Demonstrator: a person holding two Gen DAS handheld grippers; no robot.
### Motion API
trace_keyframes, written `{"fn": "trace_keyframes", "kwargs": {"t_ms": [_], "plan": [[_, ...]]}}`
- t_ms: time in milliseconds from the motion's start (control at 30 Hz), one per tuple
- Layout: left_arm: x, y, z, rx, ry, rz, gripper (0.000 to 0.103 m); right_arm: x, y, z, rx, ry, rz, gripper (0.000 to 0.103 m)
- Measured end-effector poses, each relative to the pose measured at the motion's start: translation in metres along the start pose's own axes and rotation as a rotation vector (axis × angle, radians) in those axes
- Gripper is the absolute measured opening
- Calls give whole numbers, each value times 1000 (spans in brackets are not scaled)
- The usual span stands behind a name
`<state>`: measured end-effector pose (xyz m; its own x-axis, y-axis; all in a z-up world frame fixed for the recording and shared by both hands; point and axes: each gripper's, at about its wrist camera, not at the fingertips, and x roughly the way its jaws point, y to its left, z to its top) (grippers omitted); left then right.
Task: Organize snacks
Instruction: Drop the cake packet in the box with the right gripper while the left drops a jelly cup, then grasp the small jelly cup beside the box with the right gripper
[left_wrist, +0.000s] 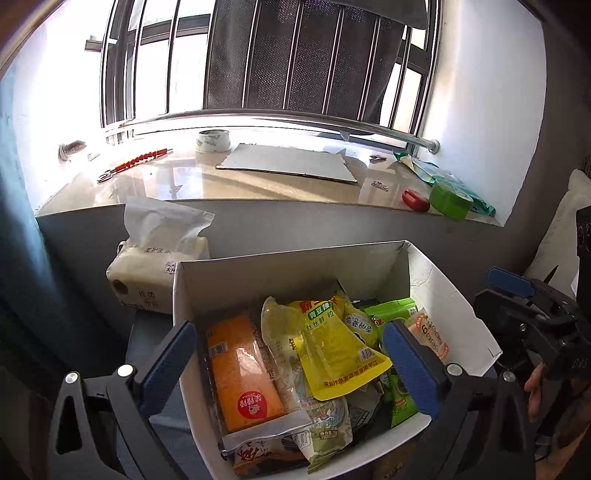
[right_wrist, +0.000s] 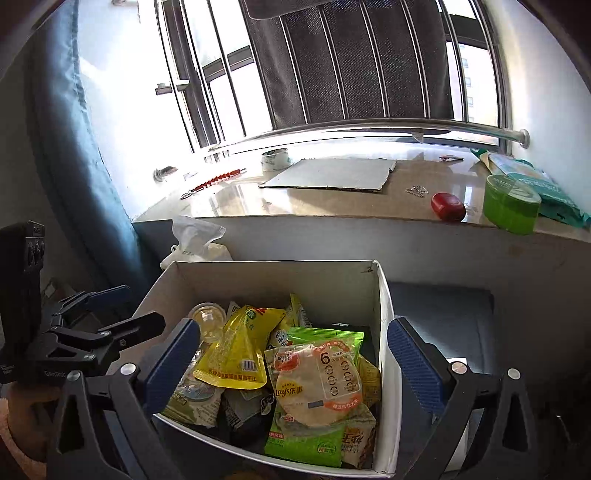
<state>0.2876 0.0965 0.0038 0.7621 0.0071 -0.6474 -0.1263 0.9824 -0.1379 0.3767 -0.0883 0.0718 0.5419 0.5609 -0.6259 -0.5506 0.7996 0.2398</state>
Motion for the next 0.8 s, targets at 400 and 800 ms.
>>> {"fn": "trace_keyframes", "kwargs": {"t_ms": [400, 800], "plan": [[-75, -21, -11, 65, -109, -27, 103, -67, 11, -25, -3, -98, 35, 103], [-124, -56, -114, 122, -74, -152, 103, -146, 11, -143, 7, -94, 19, 103]]}}
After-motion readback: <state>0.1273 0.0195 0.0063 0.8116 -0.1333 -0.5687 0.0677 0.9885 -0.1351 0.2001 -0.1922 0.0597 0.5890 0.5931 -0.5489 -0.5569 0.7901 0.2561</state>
